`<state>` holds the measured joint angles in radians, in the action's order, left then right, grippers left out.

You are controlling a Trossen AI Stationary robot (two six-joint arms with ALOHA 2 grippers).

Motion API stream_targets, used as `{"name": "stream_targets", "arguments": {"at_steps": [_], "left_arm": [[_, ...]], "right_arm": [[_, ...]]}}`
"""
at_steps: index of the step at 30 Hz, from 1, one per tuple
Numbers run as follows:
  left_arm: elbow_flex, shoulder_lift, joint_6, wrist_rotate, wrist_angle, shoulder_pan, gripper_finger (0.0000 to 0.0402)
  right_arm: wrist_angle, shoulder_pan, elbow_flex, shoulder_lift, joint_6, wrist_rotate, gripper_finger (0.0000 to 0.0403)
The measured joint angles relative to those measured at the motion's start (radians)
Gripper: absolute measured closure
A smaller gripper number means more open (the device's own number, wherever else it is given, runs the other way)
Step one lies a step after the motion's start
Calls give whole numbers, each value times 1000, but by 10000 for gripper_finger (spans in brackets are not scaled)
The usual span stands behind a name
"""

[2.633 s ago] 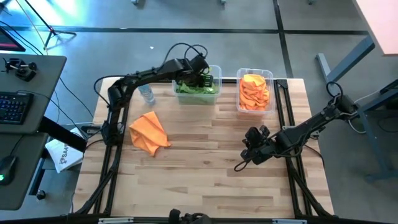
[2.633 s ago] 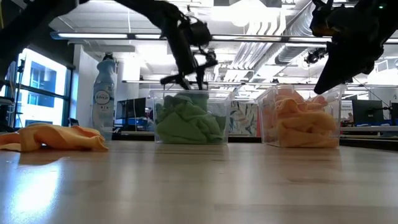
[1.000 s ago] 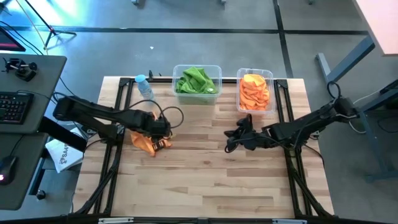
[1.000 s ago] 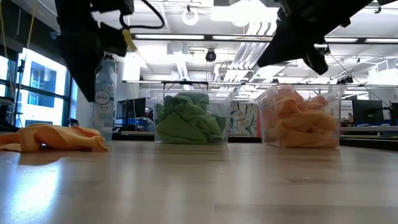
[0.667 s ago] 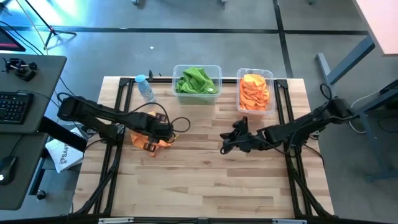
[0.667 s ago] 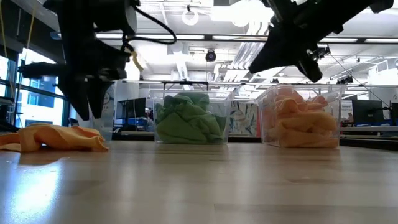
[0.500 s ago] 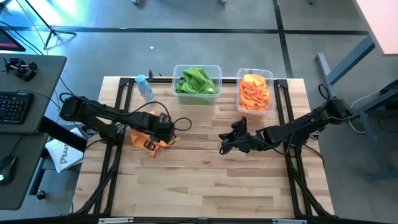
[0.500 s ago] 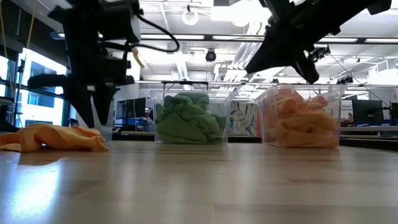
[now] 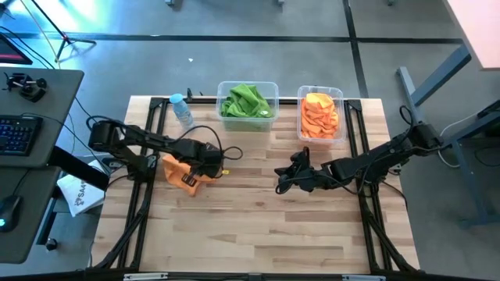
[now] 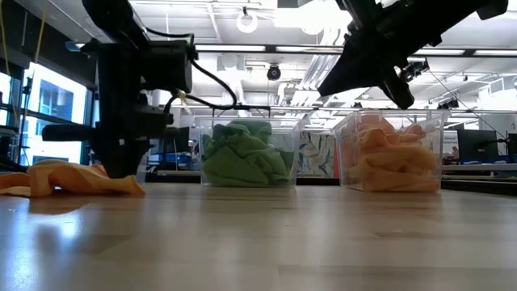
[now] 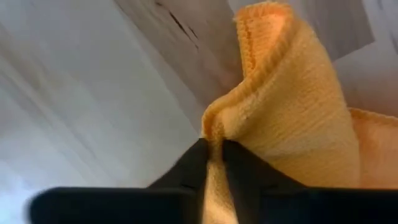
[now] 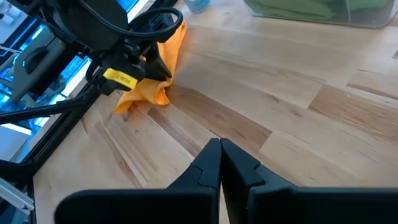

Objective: Sort microfiber towel by color & place in baskets
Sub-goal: Put the yellow towel into the right transparent bin

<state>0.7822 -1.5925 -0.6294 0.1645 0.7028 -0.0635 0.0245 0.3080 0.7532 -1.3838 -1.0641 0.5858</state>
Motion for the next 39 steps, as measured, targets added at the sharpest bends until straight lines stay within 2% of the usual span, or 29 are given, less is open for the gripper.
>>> {"name": "stream_targets", "arguments": {"at_steps": [3,12,16,22,30,33,39], "left_arm": [[5,13,34,-17,15,-2,393],[152,174,123,-26,140,-2,400],[228,274,165,-26,145,-2,401],[335,388,222,-25,137,-2,401],[410,441,280,-25,118,-1,401],[411,441,307,-25,101,10,401],[411,433,325,-25,73,60,401]], "right_arm": [[0,0,0,0,7,0,403],[-30,0,0,0,10,6,402],[-129,0,0,0,97,5,391],[-333,0,22,-37,276,12,346],[-322,-2,279,-157,585,13,298],[-240,-14,412,-210,667,16,293],[2,-54,676,-346,732,11,292]]}}
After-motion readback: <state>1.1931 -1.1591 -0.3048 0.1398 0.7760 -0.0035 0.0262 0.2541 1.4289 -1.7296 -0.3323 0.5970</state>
